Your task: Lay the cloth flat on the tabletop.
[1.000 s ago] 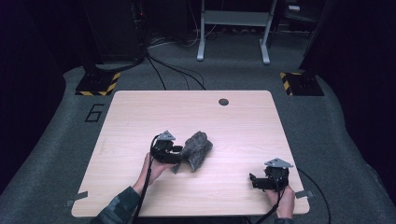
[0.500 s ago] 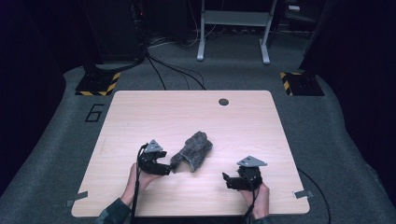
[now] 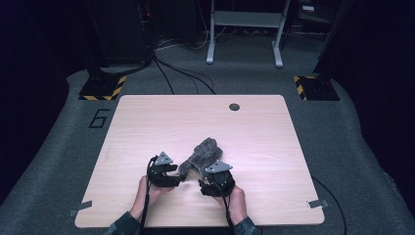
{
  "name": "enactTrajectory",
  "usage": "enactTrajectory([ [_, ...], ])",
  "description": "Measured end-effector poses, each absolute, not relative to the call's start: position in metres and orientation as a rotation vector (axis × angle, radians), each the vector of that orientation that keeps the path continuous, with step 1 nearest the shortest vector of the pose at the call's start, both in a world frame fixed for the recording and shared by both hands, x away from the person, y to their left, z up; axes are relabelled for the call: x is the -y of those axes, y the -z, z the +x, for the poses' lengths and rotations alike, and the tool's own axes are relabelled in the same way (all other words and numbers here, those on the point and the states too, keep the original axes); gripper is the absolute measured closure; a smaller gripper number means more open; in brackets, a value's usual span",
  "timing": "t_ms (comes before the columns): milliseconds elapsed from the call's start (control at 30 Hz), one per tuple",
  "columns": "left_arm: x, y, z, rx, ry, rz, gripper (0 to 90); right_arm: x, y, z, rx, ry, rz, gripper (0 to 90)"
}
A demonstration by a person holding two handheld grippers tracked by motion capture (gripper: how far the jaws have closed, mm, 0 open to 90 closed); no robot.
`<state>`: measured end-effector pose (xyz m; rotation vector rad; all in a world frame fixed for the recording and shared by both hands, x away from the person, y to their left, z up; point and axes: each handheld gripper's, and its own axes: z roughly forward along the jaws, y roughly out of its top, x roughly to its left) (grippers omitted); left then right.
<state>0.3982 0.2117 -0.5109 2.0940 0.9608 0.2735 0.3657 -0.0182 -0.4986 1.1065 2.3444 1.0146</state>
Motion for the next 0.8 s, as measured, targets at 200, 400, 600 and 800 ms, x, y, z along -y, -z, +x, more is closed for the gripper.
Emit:
enactTrajectory([
  [200,-0.208,0.517,0.398,-0.911,-0.271,2.123,75.9,0.015,0.507,0.375,-2.334,-0.967,1.110,73.2],
  [400,-0.219,0.518,0.400,-0.926,-0.290,2.102,85.6,0.036,0.499,0.375,-2.275,-0.976,1.152,82.5],
  [600,-0.239,0.512,0.405,-0.964,-0.314,2.092,85.8,0.064,0.488,0.377,-2.204,-1.003,1.138,83.7],
  [800,-0.255,0.507,0.410,-0.995,-0.337,2.083,85.8,0.084,0.475,0.374,-2.120,-1.030,1.138,84.1],
])
